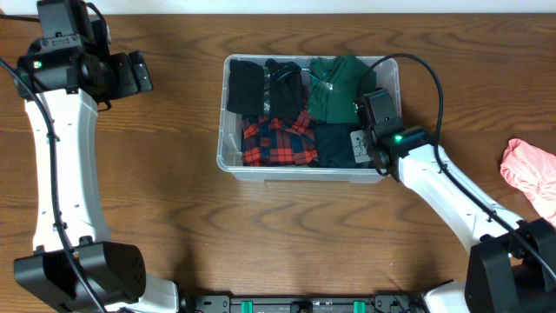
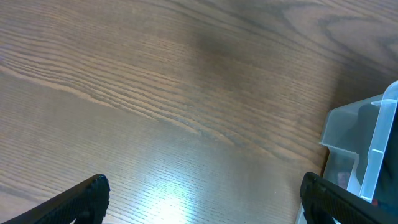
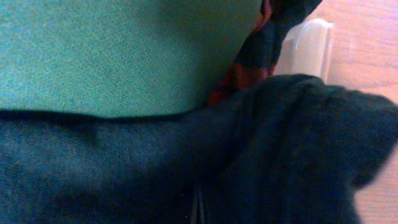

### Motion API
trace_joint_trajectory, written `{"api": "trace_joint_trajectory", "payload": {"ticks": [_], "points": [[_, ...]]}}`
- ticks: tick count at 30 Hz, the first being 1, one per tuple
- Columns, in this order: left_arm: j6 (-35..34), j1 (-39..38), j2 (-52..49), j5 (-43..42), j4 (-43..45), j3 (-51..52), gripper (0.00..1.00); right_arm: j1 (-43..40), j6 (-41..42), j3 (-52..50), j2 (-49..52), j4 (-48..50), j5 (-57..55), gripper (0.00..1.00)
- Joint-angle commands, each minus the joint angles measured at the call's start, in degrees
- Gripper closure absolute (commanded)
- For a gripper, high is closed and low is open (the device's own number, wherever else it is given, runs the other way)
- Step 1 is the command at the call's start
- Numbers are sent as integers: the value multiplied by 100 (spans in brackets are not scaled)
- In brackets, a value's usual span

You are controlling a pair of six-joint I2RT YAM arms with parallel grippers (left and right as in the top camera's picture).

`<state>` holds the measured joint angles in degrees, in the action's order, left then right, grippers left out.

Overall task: Pack container
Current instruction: 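Lower the navy garment into the bin's front-right area and release, then move the right gripper to the pink garment and grasp it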

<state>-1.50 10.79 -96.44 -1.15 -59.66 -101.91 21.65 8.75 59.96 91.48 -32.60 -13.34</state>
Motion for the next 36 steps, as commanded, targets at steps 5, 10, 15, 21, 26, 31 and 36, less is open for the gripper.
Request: {"api": "trace_joint_trajectory", "payload": {"ticks": [5,10,15,21,26,31,36], "points": [[-11,17,26,11,-11,-70,2,-33,103,1412,-238,-1150,385,37],[-11,17,26,11,-13,-70,2,-179,140,2413,-472,-2159,507,1],[-11,17,26,11,-13,-70,2,-627,463,2706,-828,-2747,505,1],[-11,17,26,11,-13,-70,2,-1882,1510,2702,-1154,-3595,503,1],[-11,17,26,11,-13,-70,2,-3241,2065,2682,-1209,-4039,507,1],[-11,17,26,11,-13,-70,2,-4308,2100,2380,-1193,-3871,623,3],[-11,17,26,11,-13,-70,2,-5018,1174,1893,-1069,-3375,850,4]]}}
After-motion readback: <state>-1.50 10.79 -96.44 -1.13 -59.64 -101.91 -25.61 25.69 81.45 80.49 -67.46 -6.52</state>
